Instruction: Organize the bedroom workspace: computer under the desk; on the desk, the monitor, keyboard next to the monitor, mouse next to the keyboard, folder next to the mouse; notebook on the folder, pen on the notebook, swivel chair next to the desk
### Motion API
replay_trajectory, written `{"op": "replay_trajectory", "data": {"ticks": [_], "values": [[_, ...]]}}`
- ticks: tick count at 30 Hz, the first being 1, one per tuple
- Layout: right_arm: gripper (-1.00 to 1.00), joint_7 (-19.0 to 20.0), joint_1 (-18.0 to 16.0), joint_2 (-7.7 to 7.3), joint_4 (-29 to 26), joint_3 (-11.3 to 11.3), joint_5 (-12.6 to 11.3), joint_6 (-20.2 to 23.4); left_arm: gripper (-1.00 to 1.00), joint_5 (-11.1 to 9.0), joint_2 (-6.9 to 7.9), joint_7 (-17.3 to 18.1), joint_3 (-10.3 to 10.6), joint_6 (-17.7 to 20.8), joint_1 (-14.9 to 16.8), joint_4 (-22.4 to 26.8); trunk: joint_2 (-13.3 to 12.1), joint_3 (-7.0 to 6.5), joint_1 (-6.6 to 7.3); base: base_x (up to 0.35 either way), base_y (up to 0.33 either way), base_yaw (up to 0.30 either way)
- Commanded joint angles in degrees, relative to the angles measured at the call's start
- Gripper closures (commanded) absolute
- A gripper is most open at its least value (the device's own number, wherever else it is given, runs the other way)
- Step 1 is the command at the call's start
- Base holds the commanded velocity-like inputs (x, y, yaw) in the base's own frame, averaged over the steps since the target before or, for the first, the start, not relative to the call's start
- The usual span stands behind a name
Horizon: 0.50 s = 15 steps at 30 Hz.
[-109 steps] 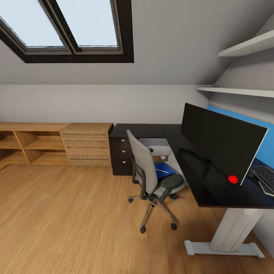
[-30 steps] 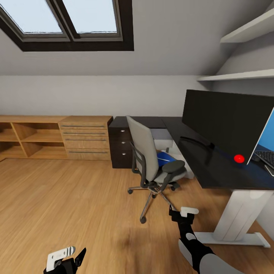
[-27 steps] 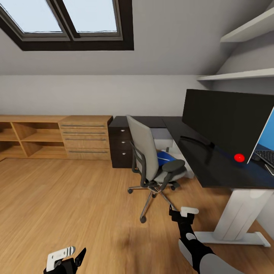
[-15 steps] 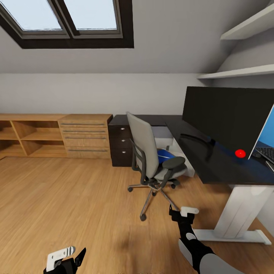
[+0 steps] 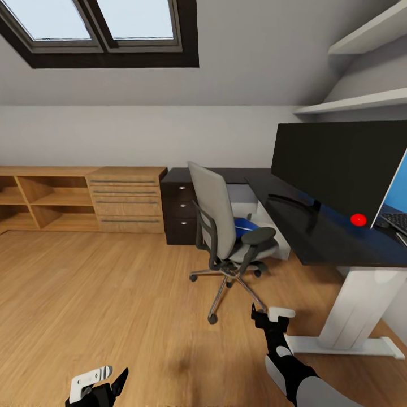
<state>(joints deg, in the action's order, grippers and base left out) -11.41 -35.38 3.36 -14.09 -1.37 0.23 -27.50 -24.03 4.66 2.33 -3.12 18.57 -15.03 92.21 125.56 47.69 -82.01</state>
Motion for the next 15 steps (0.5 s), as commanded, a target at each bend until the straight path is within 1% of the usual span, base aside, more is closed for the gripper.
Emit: {"op": "replay_trajectory", "data": {"ticks": [1,4,7,9,10,11,12,13,14,15], "values": [[-1.0,-0.1,0.0,0.08,0.1,-0.1,0.0,-0.7,-1.0,-0.5,-0.07,0.2,0.1,0.6,0.0,0.2,0.4,0.23,-0.22,0.0,0.0,0.0],[-1.0,-0.1,-0.1,0.16,0.1,-0.2,-0.1,-1.0,-1.0,-0.5,-0.22,0.2,1.1,1.0,0.0,0.2,1.6,0.77,-0.88,0.0,0.0,0.0],[-1.0,-0.2,-0.1,0.19,-0.1,-0.2,-0.3,0.6,-1.0,-0.5,-0.63,0.2,2.1,2.9,0.0,0.4,2.8,1.31,-1.54,0.0,0.0,0.0],[-1.0,-0.2,-0.2,0.17,-0.5,-0.2,-0.3,3.2,-1.0,-0.5,-0.8,0.1,2.4,6.2,0.2,0.4,3.6,1.67,-1.98,0.0,0.0,0.0],[-1.0,-0.2,-0.6,0.15,-1.1,-0.3,-0.3,5.3,-1.0,-0.5,-0.86,0.1,2.5,9.2,1.2,0.5,4.0,1.84,-2.2,0.0,0.0,0.0],[-1.0,-0.2,-1.0,0.13,-1.4,-0.3,-0.3,6.3,-1.0,-0.6,-0.88,0.2,2.5,10.7,2.0,0.5,4.4,2.02,-2.42,0.0,0.0,0.0],[-1.0,-0.2,-2.0,0.09,-2.0,-0.3,-0.3,8.4,-1.0,-0.7,-0.91,0.2,2.5,13.9,3.6,0.5,4.8,2.2,-2.64,0.0,0.0,0.0],[-1.0,-0.2,-3.4,-0.04,-2.4,-0.3,-0.3,10.2,-1.0,-1.2,-0.9,0.2,2.6,17.1,5.6,0.5,5.2,2.38,-2.86,0.0,0.0,0.0],[-1.0,-0.2,-4.2,-0.16,-2.5,-0.3,-0.3,11.0,-1.0,-1.7,-0.88,0.2,2.5,18.6,6.6,0.5,5.7,2.56,-3.08,0.0,0.0,0.0],[-1.0,-0.2,-6.5,-0.61,-2.6,-0.4,-0.4,13.0,-1.0,-4.1,-0.78,0.2,2.5,22.3,9.9,0.5,6.1,2.74,-3.3,0.0,0.0,0.0]]}}
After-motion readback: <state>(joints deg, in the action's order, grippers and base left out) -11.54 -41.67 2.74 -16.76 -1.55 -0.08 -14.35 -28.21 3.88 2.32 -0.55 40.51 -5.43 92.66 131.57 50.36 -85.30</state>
